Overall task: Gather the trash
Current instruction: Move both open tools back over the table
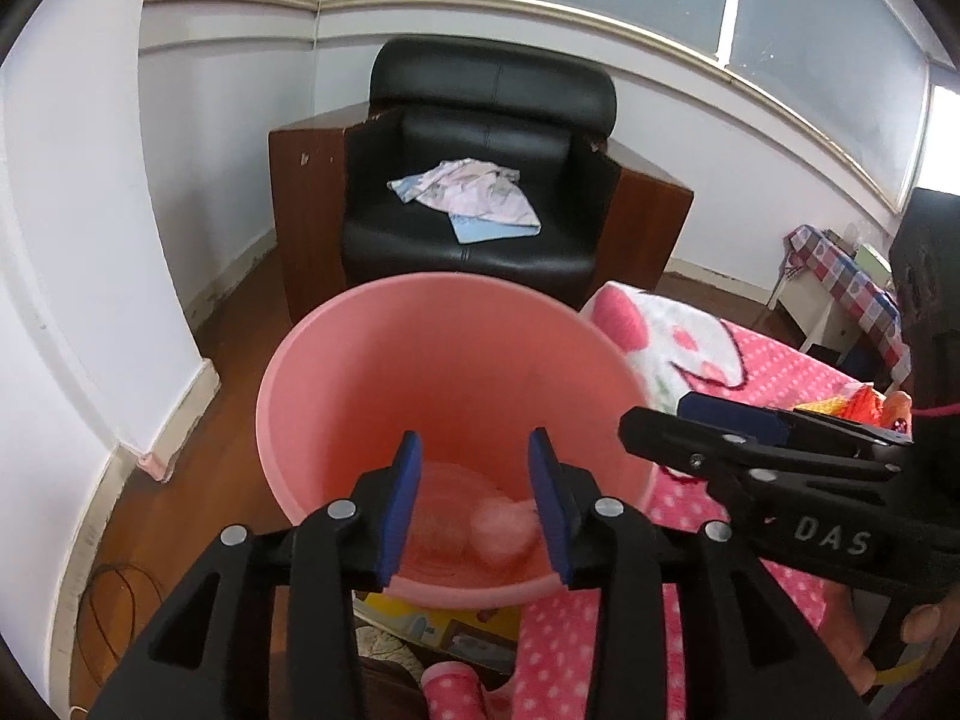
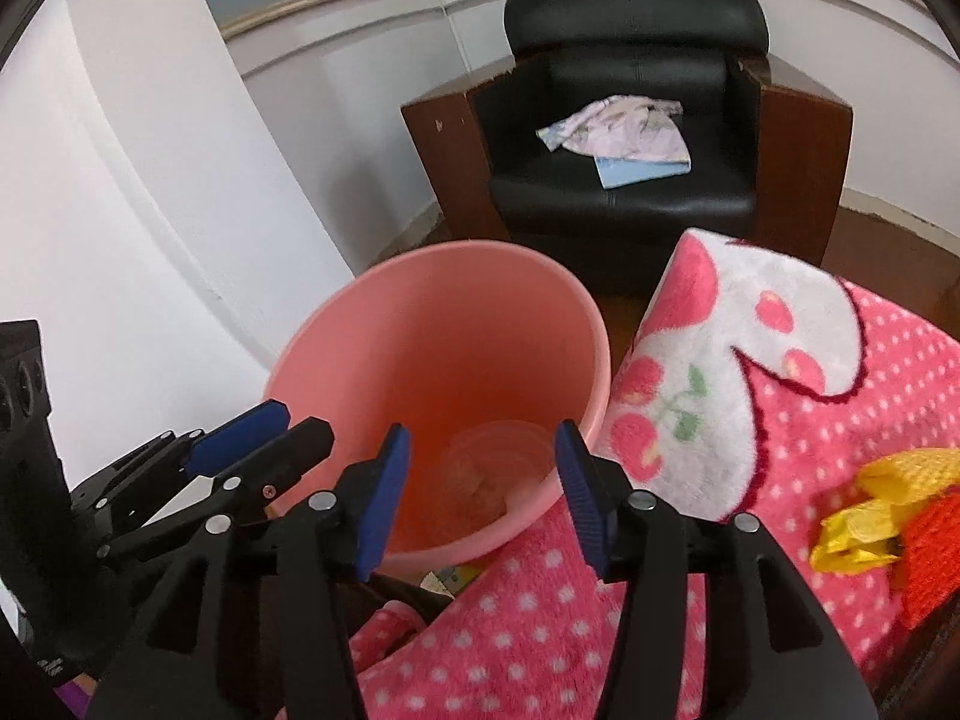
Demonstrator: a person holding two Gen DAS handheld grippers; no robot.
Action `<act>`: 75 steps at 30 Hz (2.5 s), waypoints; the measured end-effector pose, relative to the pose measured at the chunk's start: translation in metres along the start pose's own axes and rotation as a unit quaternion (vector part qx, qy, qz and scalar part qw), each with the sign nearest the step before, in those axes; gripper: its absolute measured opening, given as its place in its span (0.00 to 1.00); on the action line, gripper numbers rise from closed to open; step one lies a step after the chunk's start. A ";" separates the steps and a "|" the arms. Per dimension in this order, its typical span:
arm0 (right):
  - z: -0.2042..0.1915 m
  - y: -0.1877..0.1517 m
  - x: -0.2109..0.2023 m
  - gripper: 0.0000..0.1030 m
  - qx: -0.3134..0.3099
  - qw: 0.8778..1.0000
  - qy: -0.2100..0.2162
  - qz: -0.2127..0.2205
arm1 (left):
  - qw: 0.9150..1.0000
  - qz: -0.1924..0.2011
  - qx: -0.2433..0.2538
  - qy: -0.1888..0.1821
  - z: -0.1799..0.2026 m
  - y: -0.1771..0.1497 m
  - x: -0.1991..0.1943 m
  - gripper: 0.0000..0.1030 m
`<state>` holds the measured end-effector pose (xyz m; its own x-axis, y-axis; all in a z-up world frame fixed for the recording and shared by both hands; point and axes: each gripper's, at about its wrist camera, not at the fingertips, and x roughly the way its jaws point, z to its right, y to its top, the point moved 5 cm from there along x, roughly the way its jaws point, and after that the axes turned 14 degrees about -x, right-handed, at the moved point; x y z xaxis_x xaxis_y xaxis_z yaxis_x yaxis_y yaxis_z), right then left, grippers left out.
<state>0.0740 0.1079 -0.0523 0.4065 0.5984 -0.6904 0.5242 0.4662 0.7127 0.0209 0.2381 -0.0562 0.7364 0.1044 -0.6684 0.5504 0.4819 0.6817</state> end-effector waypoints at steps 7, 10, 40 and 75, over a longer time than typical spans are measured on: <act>0.002 -0.014 -0.057 0.50 -0.007 0.999 -0.025 0.036 | 1.000 0.023 0.005 -0.020 0.017 -0.008 -0.037 0.35; 0.003 -0.030 -0.083 0.50 -0.008 0.998 -0.042 0.046 | 0.999 0.035 0.017 -0.034 0.034 -0.014 -0.054 0.35; 0.021 -0.162 -0.194 0.57 0.052 0.990 -0.095 0.086 | 0.992 0.018 0.052 -0.113 0.132 -0.094 -0.089 0.35; 0.083 -0.194 -0.209 0.57 0.190 0.973 -0.095 0.088 | 0.970 -0.047 0.160 -0.179 0.163 -0.140 -0.083 0.38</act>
<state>-0.0504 -0.1614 -0.0566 0.6267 0.4996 -0.5981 0.6587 0.0705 0.7491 -0.0533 0.0199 -0.0471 0.7354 -0.2629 -0.6246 0.6728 0.1738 0.7191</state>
